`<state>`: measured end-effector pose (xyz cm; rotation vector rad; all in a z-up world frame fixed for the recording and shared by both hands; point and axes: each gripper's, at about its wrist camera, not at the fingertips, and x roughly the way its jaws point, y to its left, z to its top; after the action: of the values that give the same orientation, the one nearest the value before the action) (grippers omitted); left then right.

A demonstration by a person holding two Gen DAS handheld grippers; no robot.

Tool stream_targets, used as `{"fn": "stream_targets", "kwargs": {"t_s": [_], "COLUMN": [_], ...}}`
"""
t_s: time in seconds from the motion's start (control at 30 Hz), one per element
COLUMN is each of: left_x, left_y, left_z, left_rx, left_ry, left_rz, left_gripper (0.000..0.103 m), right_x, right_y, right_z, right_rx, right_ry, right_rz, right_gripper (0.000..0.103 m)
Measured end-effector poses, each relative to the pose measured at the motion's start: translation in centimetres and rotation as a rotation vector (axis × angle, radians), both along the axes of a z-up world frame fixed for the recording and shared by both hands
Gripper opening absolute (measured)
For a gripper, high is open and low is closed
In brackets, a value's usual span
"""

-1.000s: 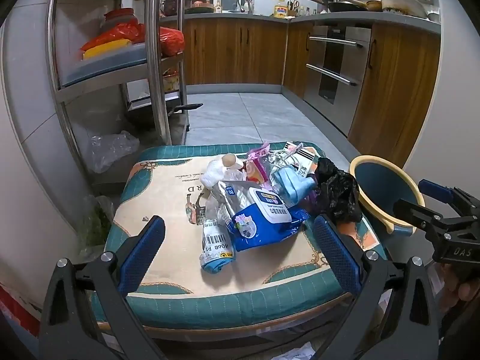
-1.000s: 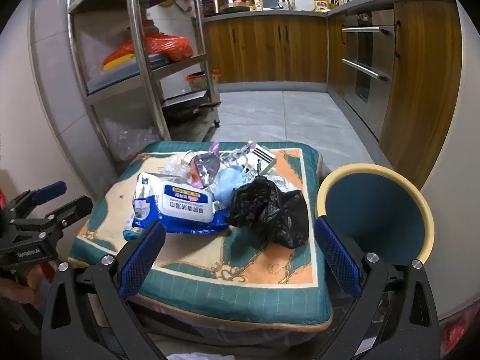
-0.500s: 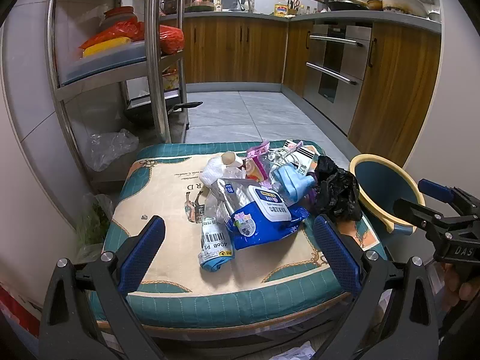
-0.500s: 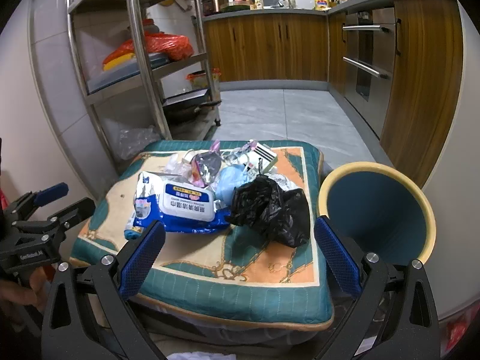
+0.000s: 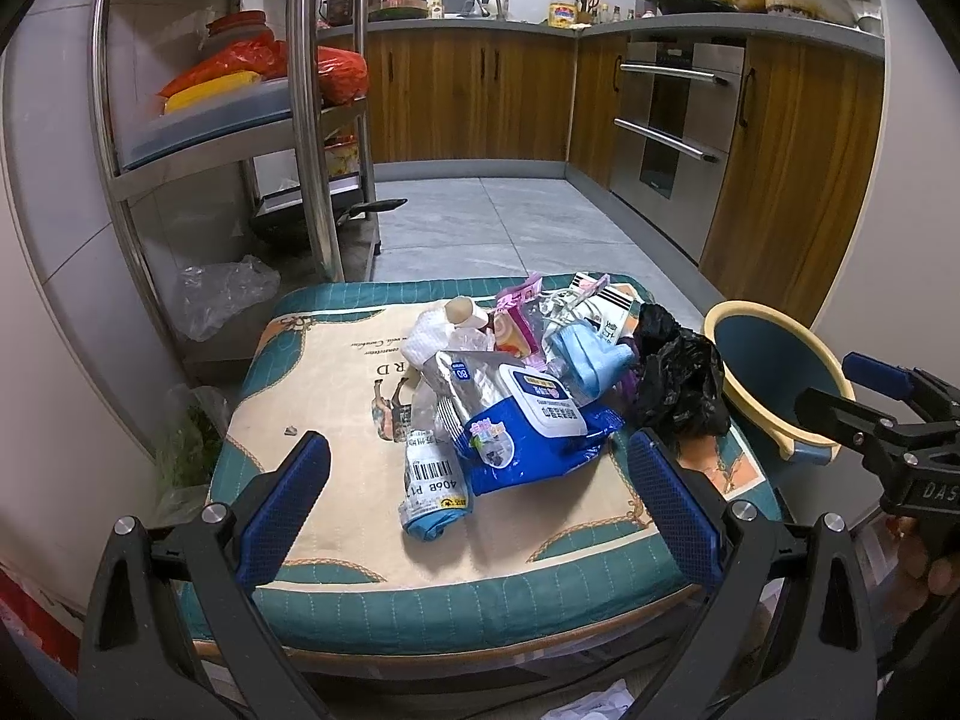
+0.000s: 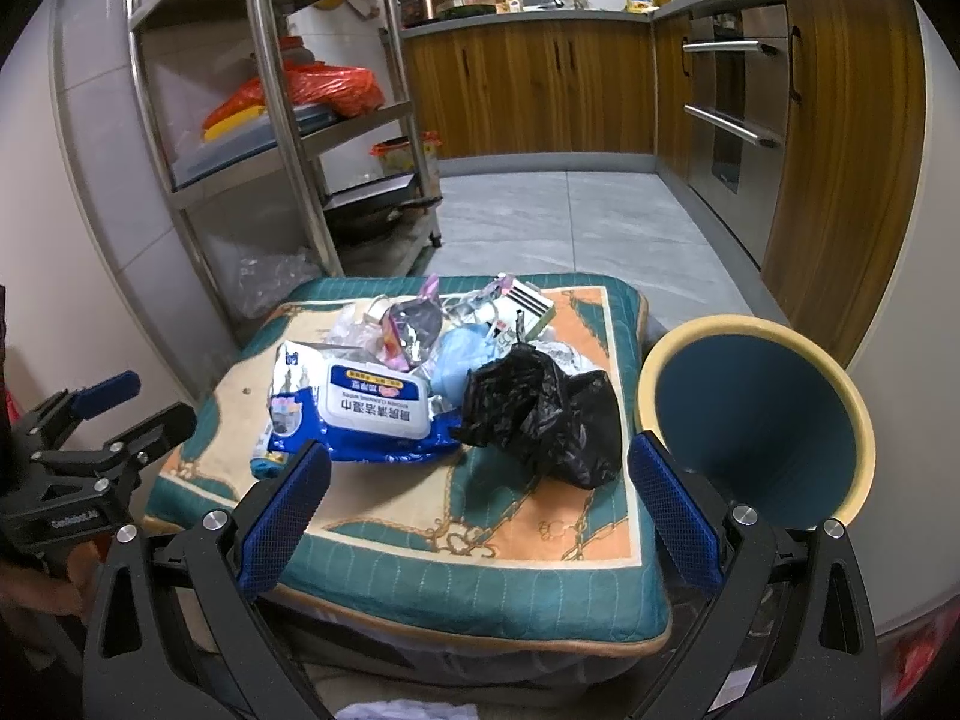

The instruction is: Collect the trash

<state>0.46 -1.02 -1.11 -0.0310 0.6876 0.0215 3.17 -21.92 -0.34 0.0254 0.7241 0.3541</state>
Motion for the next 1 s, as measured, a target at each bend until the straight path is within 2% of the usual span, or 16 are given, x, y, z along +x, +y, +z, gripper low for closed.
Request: {"fn": "stream_targets", "kwargs": {"t_s": [1.0], "left_x": [-0.02], "left_y": [0.19], "left_z": [-0.34], "left_rx": [0.012], "left_ry": [0.000], "left_rz": [0.001], "left_gripper": [0.098], "right_x": [-0.21], "right_y": [0.23], "right_z": [0.03], "right_rx": [0.000], "right_ry": [0.025], "right_rz": [-0.002], "right_gripper": [0.099]}}
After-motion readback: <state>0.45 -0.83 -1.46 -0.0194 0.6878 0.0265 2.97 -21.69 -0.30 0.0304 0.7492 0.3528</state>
